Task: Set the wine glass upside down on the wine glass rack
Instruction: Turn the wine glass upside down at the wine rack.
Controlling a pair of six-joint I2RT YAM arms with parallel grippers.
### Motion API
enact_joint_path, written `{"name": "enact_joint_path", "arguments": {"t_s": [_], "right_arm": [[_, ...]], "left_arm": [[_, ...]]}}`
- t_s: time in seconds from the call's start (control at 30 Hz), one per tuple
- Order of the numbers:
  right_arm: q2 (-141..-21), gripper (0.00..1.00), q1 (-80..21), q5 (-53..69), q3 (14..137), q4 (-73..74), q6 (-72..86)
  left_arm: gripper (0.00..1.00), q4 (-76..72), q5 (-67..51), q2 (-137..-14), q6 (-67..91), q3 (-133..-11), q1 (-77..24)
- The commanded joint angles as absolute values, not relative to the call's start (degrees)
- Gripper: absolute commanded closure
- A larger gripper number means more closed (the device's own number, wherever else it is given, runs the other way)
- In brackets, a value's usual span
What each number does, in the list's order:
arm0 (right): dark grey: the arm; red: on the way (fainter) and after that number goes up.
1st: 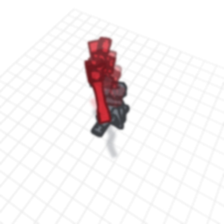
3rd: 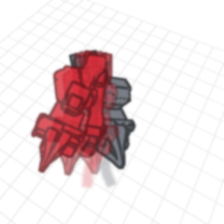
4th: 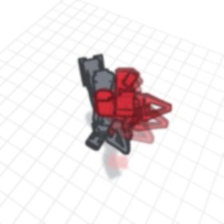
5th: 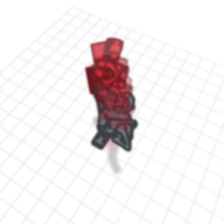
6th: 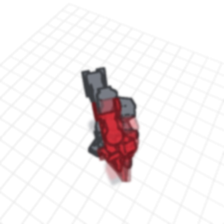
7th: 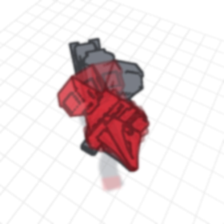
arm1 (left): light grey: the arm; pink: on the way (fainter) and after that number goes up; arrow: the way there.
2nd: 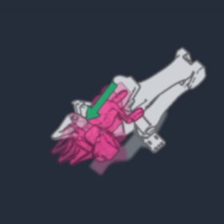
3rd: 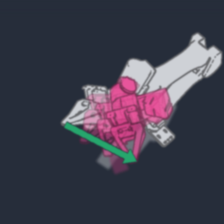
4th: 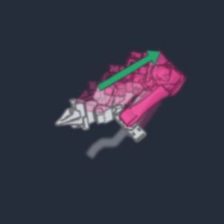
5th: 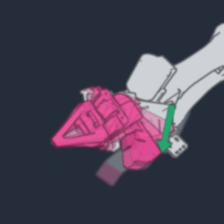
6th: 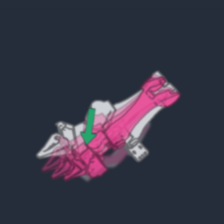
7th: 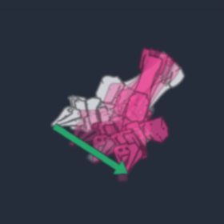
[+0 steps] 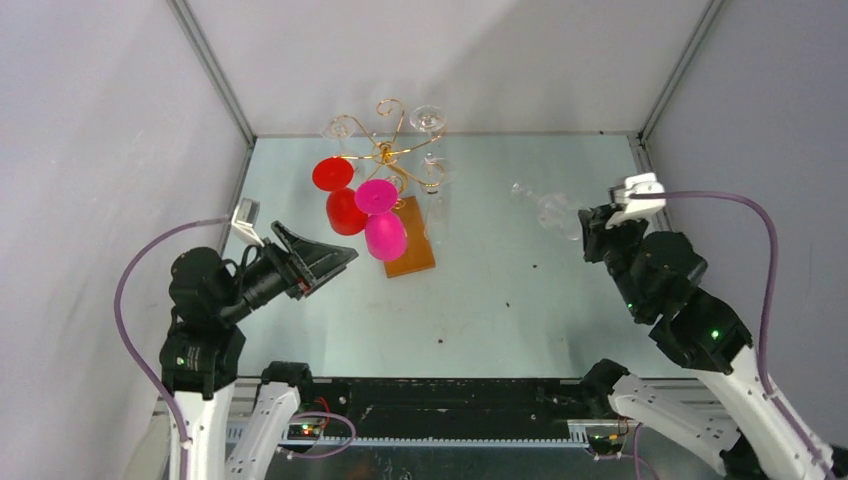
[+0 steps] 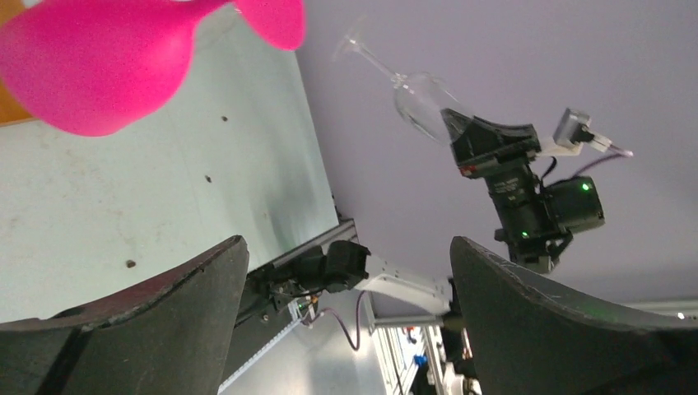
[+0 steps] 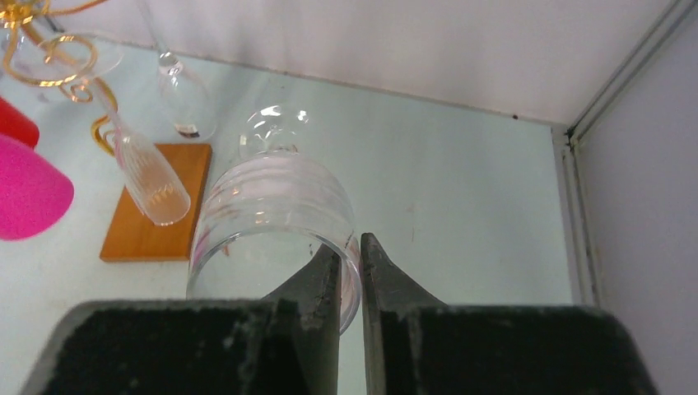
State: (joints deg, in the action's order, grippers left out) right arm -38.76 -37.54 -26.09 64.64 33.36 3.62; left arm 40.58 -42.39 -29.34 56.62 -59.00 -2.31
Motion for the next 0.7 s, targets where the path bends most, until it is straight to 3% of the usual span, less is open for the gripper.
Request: {"name": "enact_joint_path", "arguments": {"t_s": [0.0, 0.2, 0.47, 0.67], "right_arm": [[-41.8, 1.0, -51.1, -50.8, 67.7, 26.9, -7.8], [-46.6, 1.0, -66.0, -66.9, 67.6, 17.9, -21.5], [-49.7, 1.0, -74.9, -74.8, 67.1, 5.7, -33.1], [-51.6, 1.0, -80.0, -79.5, 63.2, -9.5, -47.1]], "left_arm": [[0.02, 37.1, -40.7, -33.8, 56.6, -64.2, -6.9], [0.02, 33.9, -35.1, -38.2, 57.2, -66.9, -16.8], [0.04, 27.5, -27.3, -43.9, 59.3, -67.2, -33.7], [0.04, 24.7, -23.9, -47.3, 60.0, -67.8, -39.0]]}}
